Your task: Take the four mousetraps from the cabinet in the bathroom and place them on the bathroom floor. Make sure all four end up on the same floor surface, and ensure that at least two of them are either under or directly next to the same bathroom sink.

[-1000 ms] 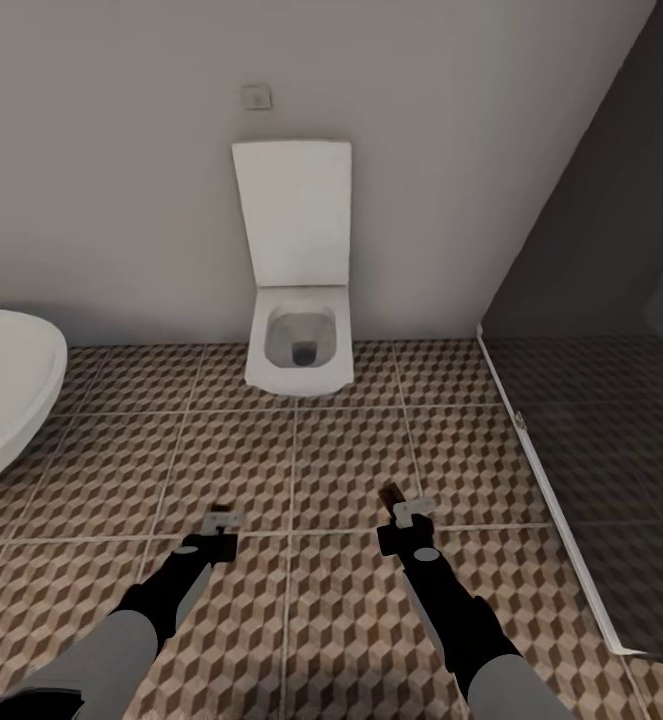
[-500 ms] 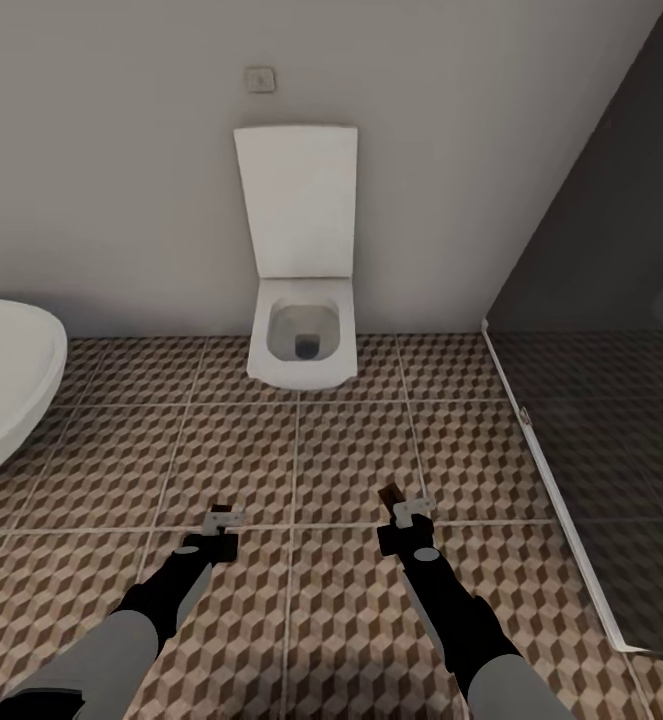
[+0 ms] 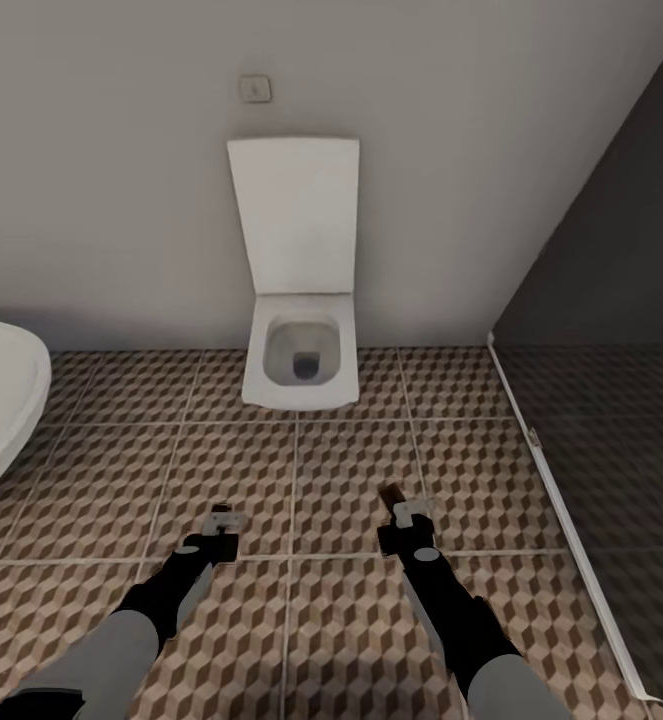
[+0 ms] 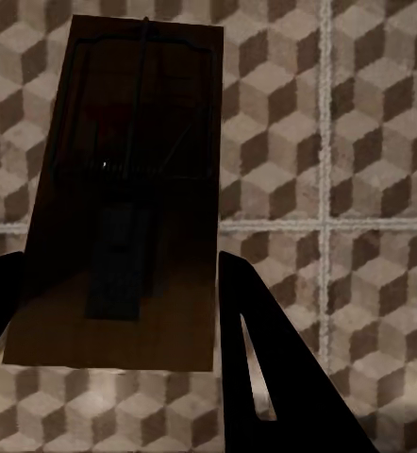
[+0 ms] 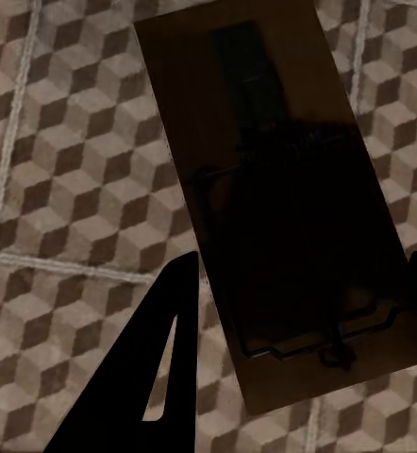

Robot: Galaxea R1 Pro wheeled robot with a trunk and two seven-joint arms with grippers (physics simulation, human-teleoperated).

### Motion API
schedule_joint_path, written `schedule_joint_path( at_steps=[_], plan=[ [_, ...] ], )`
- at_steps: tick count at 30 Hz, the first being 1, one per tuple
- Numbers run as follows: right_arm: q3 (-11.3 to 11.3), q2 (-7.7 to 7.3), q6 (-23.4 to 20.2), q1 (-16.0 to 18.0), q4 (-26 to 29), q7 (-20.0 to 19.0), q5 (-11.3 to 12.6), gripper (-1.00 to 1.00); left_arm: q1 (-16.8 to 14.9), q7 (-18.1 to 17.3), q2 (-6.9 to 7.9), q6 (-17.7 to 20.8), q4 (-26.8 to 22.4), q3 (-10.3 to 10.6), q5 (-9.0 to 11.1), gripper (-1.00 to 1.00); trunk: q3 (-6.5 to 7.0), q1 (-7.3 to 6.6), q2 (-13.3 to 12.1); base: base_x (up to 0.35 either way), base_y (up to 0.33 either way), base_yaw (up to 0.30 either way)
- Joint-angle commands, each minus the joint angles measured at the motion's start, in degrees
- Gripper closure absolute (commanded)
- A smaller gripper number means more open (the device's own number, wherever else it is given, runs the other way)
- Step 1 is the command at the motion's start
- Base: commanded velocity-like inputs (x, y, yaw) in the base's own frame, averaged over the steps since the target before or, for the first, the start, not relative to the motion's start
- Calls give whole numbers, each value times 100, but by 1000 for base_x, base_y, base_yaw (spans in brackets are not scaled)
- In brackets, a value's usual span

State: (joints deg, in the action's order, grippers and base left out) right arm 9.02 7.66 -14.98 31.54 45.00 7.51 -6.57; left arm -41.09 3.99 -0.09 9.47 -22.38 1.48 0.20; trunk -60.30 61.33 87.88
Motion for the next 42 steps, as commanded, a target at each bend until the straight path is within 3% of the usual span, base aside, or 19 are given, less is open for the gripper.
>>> schedule_joint_path(
  at_steps=[1,20,42],
  plan=[
    [14,-1,-49,1,9,22,-53,100,0,40,1,37,-12,19,-14,100,-3,3,1,333,0,0],
    [20,-1,-49,1,9,31,-54,100,-2,40,1,37,-4,19,-12,100,-3,3,1,83,0,0],
    [20,-1,-49,1,9,31,-55,100,4,40,1,37,-4,19,-12,100,-509,486,884,0,0,0]
  ],
)
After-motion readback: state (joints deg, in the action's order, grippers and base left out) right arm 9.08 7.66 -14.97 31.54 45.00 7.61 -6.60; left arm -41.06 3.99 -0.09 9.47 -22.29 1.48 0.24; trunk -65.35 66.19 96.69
